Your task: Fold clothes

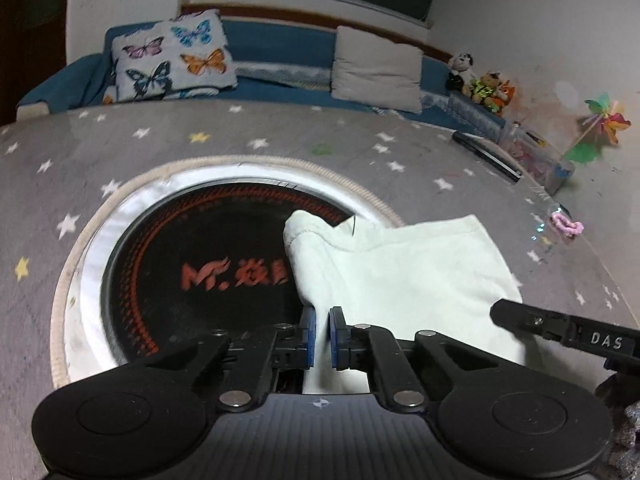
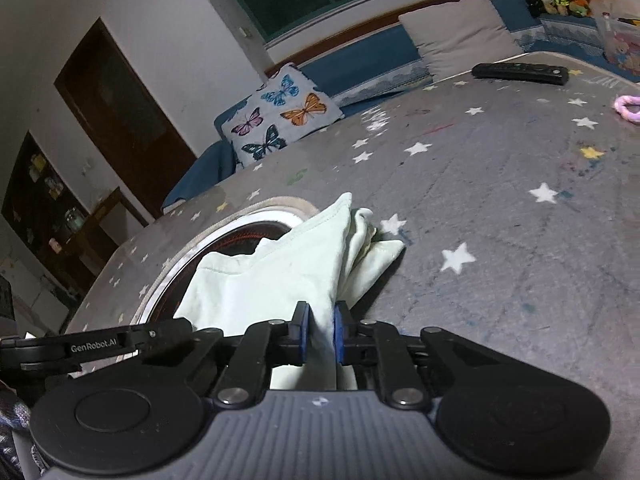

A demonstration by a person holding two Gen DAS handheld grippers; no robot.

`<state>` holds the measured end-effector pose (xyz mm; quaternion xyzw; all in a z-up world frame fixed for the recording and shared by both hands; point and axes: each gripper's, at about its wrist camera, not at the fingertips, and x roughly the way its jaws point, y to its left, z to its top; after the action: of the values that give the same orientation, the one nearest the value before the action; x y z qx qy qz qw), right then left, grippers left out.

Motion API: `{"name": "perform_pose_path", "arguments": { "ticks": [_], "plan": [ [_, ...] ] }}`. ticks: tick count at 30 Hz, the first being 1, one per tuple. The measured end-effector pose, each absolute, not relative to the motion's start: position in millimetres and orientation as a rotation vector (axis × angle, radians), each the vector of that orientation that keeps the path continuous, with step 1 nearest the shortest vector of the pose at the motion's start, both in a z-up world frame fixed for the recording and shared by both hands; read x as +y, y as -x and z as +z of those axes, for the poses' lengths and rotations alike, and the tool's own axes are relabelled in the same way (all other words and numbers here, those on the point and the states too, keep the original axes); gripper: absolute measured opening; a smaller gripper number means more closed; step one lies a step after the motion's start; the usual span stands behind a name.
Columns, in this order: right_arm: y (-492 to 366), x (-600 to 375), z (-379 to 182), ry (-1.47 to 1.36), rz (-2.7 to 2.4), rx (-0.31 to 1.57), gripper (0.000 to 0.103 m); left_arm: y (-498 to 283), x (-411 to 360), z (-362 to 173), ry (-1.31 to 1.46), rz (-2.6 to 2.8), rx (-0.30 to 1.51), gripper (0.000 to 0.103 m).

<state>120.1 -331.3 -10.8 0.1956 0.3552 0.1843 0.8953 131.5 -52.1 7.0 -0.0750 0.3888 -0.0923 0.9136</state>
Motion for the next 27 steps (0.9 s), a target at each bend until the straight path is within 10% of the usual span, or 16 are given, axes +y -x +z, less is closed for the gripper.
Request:
{"name": "perform_pose_path", "arguments": {
  "ticks": [20,27],
  "plan": [
    [-135.3,-429.5,13.7,-0.339,0.19,0.678,0.011,-171.4,-175.2,21.0,0.044,-0.361,0.796,0.006],
    [-138.8,-447.8,8.3,-0.299,0.131,0.681,0.016,-166.0,-182.9,12.6,-0.019,-0.37,0.801,0.026]
  ]
}}
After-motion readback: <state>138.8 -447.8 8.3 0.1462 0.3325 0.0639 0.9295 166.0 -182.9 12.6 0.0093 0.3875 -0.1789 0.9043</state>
